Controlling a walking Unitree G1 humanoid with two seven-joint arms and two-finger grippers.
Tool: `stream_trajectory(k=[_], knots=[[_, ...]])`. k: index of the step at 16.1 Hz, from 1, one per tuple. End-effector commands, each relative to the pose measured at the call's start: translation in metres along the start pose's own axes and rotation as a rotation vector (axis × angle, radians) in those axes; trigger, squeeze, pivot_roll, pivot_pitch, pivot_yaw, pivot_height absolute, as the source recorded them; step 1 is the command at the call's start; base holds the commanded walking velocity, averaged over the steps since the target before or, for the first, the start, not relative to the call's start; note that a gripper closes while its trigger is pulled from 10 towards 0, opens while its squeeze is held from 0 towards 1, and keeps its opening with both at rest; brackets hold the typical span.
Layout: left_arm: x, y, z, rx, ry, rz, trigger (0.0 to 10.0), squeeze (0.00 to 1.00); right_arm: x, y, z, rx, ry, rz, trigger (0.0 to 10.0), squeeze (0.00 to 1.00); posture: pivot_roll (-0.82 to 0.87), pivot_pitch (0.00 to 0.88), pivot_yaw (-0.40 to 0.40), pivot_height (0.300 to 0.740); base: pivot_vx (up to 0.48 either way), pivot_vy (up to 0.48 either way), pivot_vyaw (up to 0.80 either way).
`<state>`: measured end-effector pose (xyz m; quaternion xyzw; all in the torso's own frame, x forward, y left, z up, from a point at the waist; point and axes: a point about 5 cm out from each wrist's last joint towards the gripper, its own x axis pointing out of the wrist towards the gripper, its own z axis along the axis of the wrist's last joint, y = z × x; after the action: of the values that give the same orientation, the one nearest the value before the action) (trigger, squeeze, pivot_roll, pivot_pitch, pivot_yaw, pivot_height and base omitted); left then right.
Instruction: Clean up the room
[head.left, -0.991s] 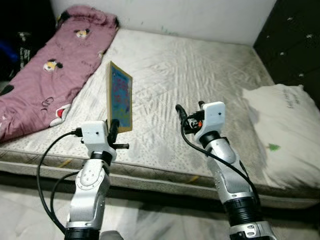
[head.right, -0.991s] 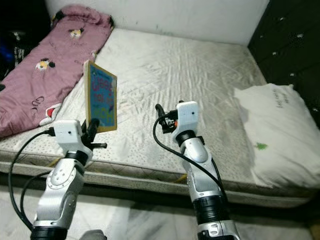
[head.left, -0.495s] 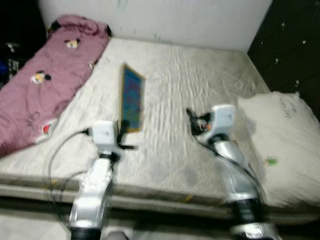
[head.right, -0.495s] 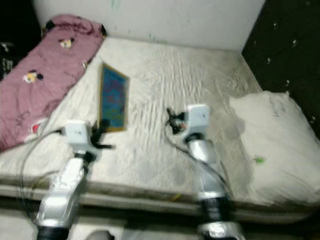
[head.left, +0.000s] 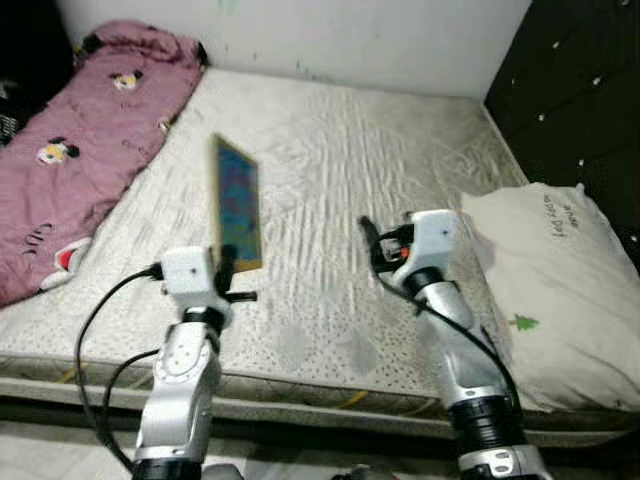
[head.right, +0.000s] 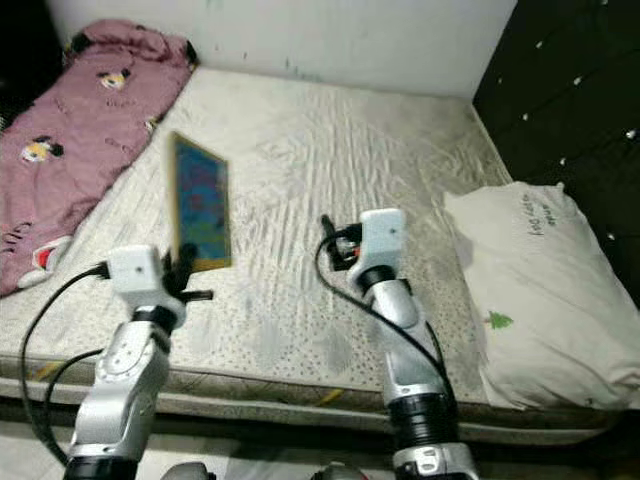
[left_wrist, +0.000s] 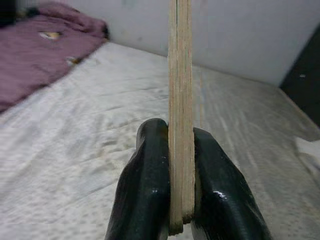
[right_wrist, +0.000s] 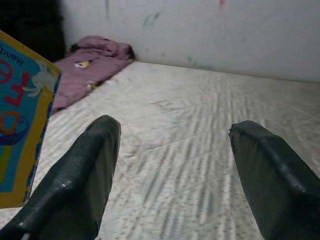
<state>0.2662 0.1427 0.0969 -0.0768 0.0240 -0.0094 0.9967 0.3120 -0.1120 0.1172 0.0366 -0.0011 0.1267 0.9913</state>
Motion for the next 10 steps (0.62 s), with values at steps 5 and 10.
stream_trajectory(k=[5, 10], knots=[[0.0035, -0.0036, 0.0112, 0.054, -0.040, 0.018, 10.0, 0.00, -0.0009, -0.0052, -0.0049, 0.006, 0.025, -0.032, 10.0, 0.00, 0.09, 0.000, -0.062, 0.740, 0.000, 0.000, -0.80], [0.0049, -0.0067, 0.0119, 0.025, -0.039, -0.006, 10.0, 0.00, 0.0001, -0.0077, -0.0047, 0.004, 0.023, -0.039, 10.0, 0.00, 0.09, 0.000, -0.064, 0.740, 0.000, 0.000, -0.74]])
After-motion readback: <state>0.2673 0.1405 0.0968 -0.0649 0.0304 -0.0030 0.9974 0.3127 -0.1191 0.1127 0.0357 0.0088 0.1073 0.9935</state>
